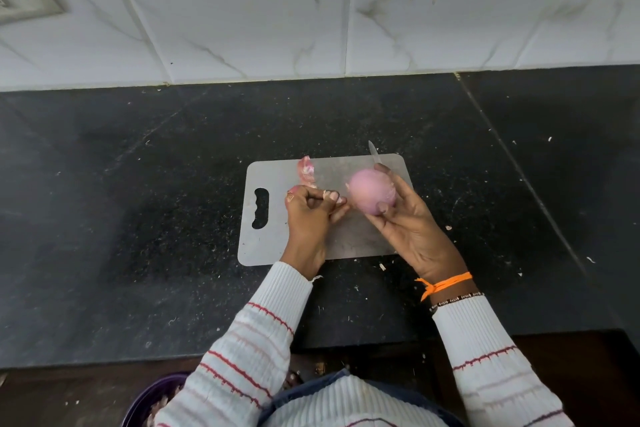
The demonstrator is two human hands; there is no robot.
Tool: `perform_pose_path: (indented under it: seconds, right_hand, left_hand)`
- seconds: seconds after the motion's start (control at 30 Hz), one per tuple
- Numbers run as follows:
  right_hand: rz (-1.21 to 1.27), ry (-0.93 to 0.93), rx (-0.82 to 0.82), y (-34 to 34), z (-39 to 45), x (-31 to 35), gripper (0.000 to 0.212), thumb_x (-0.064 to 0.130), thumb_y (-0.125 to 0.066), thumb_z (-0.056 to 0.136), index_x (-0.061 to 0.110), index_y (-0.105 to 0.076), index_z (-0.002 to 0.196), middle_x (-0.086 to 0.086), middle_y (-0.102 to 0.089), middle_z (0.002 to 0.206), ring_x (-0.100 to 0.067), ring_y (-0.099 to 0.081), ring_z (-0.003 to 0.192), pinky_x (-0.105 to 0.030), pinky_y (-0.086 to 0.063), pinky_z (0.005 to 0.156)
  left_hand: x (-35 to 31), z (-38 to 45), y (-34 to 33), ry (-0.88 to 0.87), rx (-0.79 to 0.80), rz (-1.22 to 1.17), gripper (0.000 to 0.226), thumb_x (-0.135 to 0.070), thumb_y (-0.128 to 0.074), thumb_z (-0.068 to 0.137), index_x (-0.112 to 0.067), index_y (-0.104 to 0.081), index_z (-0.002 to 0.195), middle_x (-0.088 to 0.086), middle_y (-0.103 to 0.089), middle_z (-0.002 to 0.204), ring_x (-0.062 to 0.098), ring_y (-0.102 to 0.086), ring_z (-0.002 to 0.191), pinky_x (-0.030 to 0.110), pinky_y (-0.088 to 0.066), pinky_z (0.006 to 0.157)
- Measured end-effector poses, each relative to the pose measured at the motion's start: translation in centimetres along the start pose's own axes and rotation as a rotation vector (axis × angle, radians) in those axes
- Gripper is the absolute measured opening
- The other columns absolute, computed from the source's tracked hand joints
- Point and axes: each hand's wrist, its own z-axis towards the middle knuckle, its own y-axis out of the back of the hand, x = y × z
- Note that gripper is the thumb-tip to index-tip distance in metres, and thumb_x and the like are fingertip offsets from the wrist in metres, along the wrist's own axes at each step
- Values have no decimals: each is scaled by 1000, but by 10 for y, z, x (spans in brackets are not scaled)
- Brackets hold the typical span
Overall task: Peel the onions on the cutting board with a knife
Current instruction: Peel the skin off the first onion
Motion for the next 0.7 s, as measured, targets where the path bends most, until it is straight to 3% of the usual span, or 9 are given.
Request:
perform_pose_path:
  seconds: [0.07, 0.17, 0.3, 0.5, 0.6, 0.7]
  right_hand:
    - [-19, -6, -14, 2, -2, 4, 87, 3, -84, 58, 7, -43, 135, -21, -40, 141, -38, -47, 125, -35, -53, 90]
    - [-118, -21, -127, 1, -3, 6, 76, -11, -70, 70, 6, -38, 137, -19, -44, 137, -34, -55, 115, -33, -57, 80]
    - [-252, -8, -228, -3, -1, 6, 62, -20, -54, 78, 4, -40, 133, -9, -51, 129, -22, -59, 107, -30, -58, 76]
    - [-279, -11, -211, -3, 2, 6, 61, -18, -58, 77, 7, -43, 130, -10, -56, 124, -27, -58, 111, -33, -58, 78]
    - [-308, -10, -195, -5, 3, 7, 59, -18, -59, 76, 8, -46, 127, -7, -56, 123, -24, -61, 106, -31, -58, 76]
    - [-344, -3, -177, -5, 2, 8, 56, -19, -60, 75, 11, -49, 122, -3, -58, 120, -22, -61, 106, -32, -58, 76]
  left_hand:
    - [3, 1, -3, -21, 19, 54, 10, 8, -54, 87, -2, -53, 91, 13, -62, 86, 19, -64, 75, 23, -58, 65]
    - [7, 6, -4, -265, 25, 416, 14, 6, -60, 84, -3, -64, 93, 7, -67, 92, 19, -64, 86, 29, -55, 78]
    - [1, 3, -6, -513, 57, 669, 18, 5, -61, 83, -7, -70, 91, 1, -70, 94, 9, -65, 91, 15, -50, 83]
    - [-6, 1, -9, -551, 168, 700, 20, -7, -75, 75, -9, -71, 94, 3, -70, 93, 8, -65, 89, 15, -51, 81]
    - [-9, 2, -7, -561, 169, 710, 20, -6, -78, 70, -9, -72, 89, 3, -70, 90, 4, -65, 83, 12, -49, 78]
    - [-11, 4, -5, -506, 170, 637, 16, -2, -76, 71, -13, -73, 82, 0, -70, 84, 4, -66, 78, 18, -53, 78]
